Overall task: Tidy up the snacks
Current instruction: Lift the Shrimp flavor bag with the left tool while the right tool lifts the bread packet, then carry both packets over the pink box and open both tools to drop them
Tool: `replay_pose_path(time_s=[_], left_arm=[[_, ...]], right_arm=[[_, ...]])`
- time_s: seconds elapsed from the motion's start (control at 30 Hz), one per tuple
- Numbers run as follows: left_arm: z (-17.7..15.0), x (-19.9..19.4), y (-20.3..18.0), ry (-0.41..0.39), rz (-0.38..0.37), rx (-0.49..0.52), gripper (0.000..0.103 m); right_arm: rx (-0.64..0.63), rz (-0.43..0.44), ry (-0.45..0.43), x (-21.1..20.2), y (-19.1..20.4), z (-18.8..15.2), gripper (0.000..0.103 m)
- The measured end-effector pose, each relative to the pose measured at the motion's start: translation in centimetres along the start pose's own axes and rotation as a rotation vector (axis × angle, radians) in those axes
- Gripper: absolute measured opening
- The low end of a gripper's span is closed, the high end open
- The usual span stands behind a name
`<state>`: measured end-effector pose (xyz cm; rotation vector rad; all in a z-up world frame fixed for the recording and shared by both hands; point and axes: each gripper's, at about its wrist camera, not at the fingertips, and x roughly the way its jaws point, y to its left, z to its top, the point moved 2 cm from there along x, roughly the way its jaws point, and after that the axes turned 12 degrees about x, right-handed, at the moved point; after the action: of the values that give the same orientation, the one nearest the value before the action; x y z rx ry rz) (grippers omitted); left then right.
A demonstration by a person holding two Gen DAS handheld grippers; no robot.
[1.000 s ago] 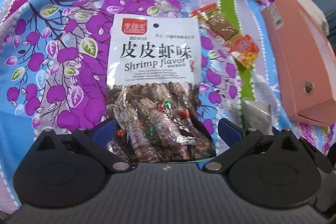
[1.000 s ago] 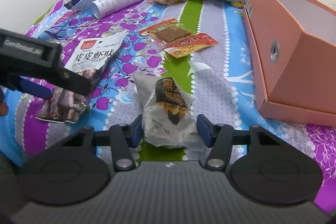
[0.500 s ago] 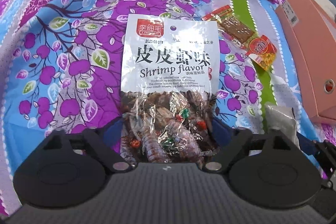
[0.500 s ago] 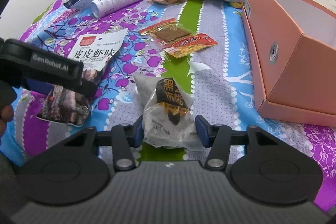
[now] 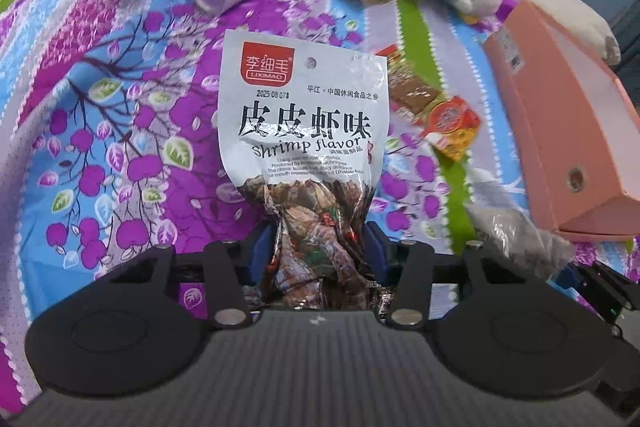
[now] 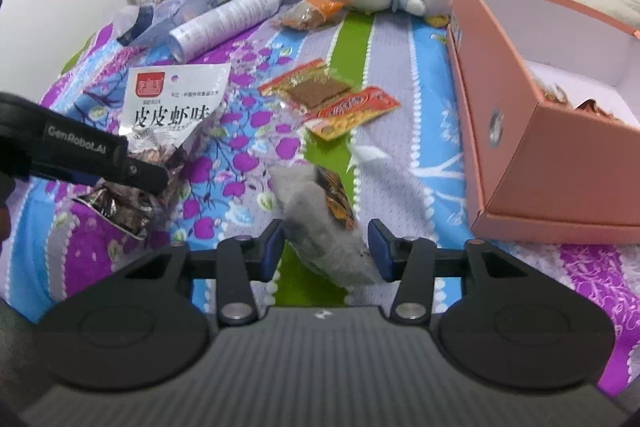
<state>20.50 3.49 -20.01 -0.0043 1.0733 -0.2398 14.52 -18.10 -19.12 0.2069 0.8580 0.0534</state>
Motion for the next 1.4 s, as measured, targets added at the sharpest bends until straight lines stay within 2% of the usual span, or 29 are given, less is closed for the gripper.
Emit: replay_pose_path(time_s=[0.4, 1.03, 1.4], left_arm=[[2.2, -4.9, -1.8, -0.095, -0.05, 0.012, 0.054], [4.9, -13.4, -7.2, -0.203, -0.098, 0.089, 0.054], [5.5, -14.3, -12.7, -0.226, -0.184, 0.161, 0.054]], right_arm=[[0.007, -0.02, -0.032, -1.8, -0.2, 1.6, 0.024], [0.036, -0.003, -0.223, -12.0, -1.4, 7.0, 0.022], [0.103, -0.066, -0.275, -15.3, -4.9, 6.6, 0.022]])
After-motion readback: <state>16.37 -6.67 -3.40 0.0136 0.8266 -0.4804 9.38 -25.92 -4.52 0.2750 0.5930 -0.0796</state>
